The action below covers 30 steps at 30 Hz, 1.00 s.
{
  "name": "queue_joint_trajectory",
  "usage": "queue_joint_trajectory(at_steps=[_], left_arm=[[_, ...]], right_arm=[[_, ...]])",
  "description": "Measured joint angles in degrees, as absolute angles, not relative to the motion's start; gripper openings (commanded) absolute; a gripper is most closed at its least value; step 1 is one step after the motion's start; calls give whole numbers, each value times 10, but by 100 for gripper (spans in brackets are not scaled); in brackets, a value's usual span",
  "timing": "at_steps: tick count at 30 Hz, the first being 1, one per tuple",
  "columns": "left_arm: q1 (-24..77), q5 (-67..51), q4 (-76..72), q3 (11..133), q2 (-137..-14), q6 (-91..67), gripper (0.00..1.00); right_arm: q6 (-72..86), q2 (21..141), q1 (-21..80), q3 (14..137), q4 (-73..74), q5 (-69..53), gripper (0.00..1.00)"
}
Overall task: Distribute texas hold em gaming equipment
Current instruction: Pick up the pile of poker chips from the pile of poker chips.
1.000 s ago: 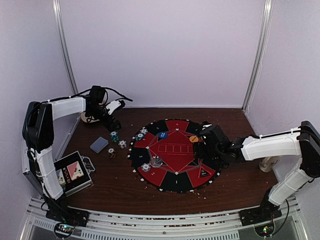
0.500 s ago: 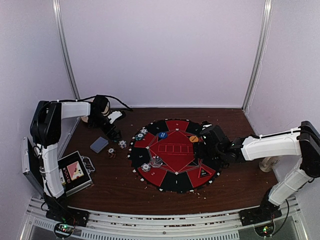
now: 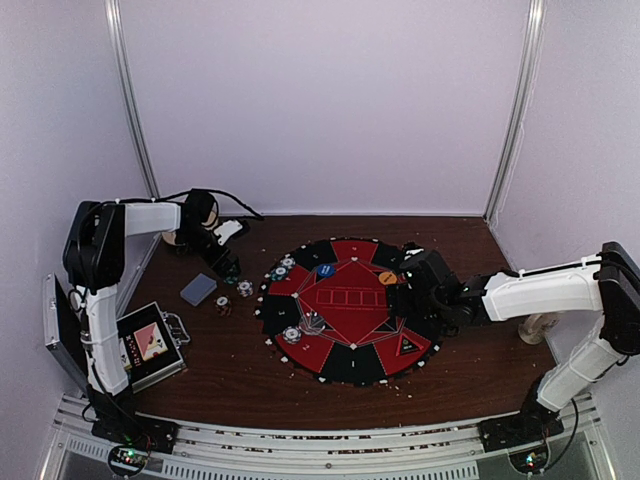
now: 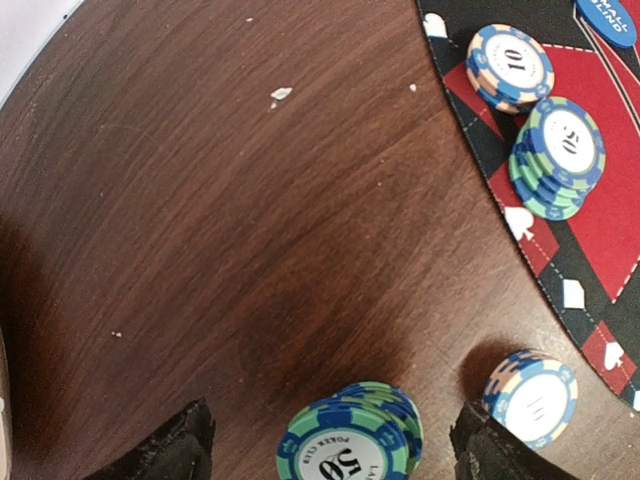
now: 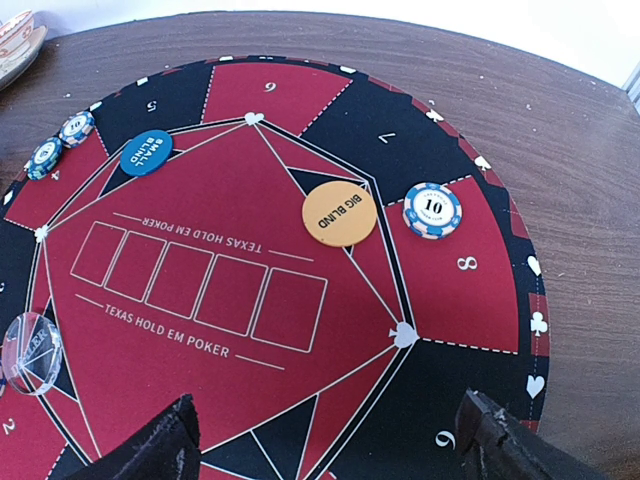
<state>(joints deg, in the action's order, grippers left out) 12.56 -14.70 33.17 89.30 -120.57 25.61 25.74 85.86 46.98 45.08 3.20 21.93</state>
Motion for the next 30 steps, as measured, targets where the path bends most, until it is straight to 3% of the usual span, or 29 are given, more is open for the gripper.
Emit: queue_joint_trajectory(at_steps=[30], left_arm=[[114, -161, 336, 895, -1215, 267, 48]], right_arm=[[257, 859, 470, 451, 32, 219, 90]])
